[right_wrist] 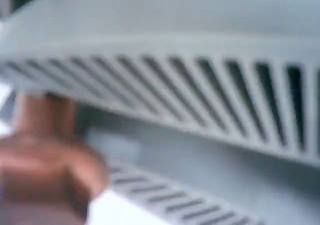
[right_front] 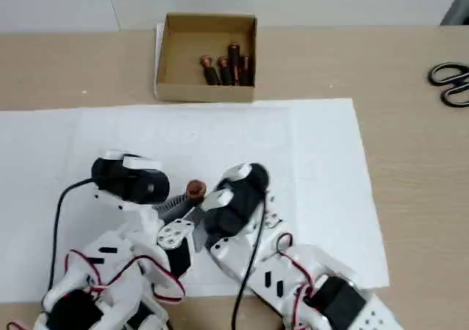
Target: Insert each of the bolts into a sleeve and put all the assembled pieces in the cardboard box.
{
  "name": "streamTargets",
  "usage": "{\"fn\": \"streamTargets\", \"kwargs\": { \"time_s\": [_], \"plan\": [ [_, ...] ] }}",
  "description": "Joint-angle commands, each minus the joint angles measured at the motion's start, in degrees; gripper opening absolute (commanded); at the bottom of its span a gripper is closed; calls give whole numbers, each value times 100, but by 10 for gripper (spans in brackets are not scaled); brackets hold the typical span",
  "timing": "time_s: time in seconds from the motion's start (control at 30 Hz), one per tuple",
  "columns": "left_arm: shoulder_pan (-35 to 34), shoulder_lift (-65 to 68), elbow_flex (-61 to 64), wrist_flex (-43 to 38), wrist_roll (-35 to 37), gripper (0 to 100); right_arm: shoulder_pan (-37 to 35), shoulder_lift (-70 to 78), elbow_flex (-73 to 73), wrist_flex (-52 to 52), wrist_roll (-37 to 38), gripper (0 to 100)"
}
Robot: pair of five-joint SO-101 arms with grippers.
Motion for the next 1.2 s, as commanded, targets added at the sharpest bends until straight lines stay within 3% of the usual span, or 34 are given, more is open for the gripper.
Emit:
{"fn": "streamTargets", "kwargs": {
  "time_s": [0.0,0.4,0.67,0.93,1.03,1.17],
  "plan": [
    [431,9,40,484,-18,6,40,-75,-422,-48,44,4],
    [448,-26,312,229,-18,11,40,-75,-484,-48,53,4],
    [422,18,338,79,-18,222,48,-75,-484,-48,53,4],
    [404,18,312,105,-18,225,48,-75,-484,-48,53,4],
    [193,18,295,79,-132,225,48,-75,-484,-48,53,4],
    [-510,18,295,44,-870,225,48,-75,-484,-48,53,4]
  ]
}}
